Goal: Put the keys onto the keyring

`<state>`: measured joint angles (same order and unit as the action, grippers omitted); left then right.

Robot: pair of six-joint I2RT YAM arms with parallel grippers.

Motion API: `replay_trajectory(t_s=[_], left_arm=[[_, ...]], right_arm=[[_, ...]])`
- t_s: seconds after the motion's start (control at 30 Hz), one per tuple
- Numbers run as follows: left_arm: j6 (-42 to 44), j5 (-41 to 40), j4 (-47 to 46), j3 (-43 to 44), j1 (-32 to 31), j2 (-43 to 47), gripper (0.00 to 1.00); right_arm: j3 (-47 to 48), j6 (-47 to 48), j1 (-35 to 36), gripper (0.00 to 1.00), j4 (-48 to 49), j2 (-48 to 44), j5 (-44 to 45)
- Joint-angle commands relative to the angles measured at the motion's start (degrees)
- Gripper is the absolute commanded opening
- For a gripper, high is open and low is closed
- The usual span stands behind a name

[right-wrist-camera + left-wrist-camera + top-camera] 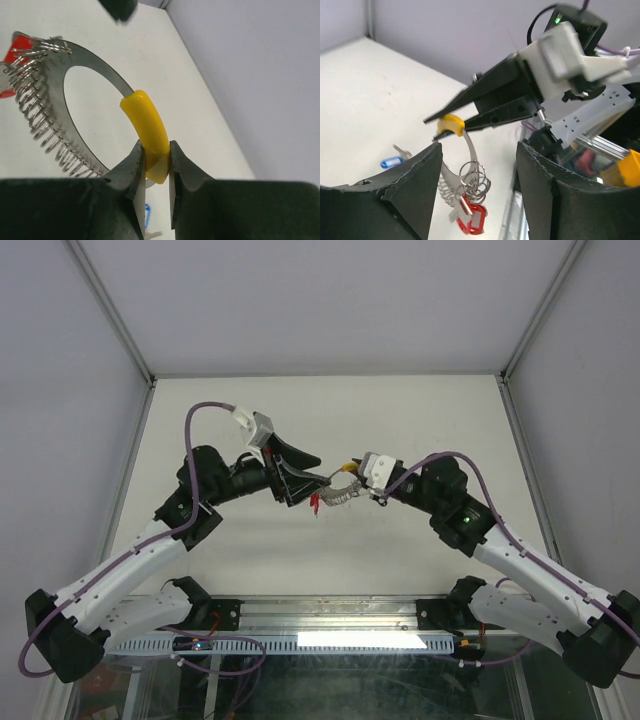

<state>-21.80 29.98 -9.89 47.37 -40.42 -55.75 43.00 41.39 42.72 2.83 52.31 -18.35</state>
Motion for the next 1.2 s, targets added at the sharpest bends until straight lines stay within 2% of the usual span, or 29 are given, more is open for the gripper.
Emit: replay_trajectory(t_s=[0.0,0.13,0.33,0.4,0.47,0.53,0.67,0.83,0.9,1.03,1.1,1.17], left_arm=[[6.8,-6.5,-0.7,-0.4,0.2,5.3,0.59],[9.6,-6.9,0.4,-1.4,0.2,7.6,0.57],[11.0,-9.9,3.2,-1.5,0.2,7.7,0.55],[11.0,-11.6,3.7,-1.7,0.2,7.4,0.55],[11.0,-12.6,4.2,-1.5,0.2,6.8,0.55],[10.9,-12.6,4.4,-1.3,0.2,6.3,0.54],[11.8,-12.6,4.5,-1.6,0.2,6.2,0.52],[13.5,-9.3,0.7,-4.1,0.2,6.7,0.55],[14.2,-6.6,-3.7,-6.5,0.1,7.2,0.57],[13.7,-7.5,-19.6,-16.1,0.0,11.3,0.58],[16.3,-5.3,-25.3,-20.0,0.0,13.5,0.62],[19.4,-2.4,-28.2,-22.2,-0.1,14.7,0.61]], right_arm=[[0.4,-20.8,0.1,0.00,-0.3,-2.4,6.5],[3.2,-30.8,-1.0,0.00,-6.1,-1.8,9.2],[17.4,-40.3,-3.5,0.00,-34.5,8.4,8.6],[20.1,-42.3,-5.1,0.00,-41.9,12.4,11.1],[21.1,-42.2,-6.3,0.00,-44.9,14.3,9.7],[19.9,-41.9,-6.2,0.00,-43.0,13.3,2.7],[17.8,-39.9,-6.3,0.00,-39.9,9.6,6.0],[13.5,-34.0,-6.3,0.00,-33.3,3.1,2.7],[11.4,-31.5,-6.3,0.00,-29.7,0.9,2.1],[6.6,-26.2,-6.3,0.00,-23.1,-3.8,0.3],[4.2,-23.9,-6.3,0.00,-20.0,-6.1,-0.7],[2.7,-22.1,-6.3,0.00,-17.9,-7.9,-2.5]])
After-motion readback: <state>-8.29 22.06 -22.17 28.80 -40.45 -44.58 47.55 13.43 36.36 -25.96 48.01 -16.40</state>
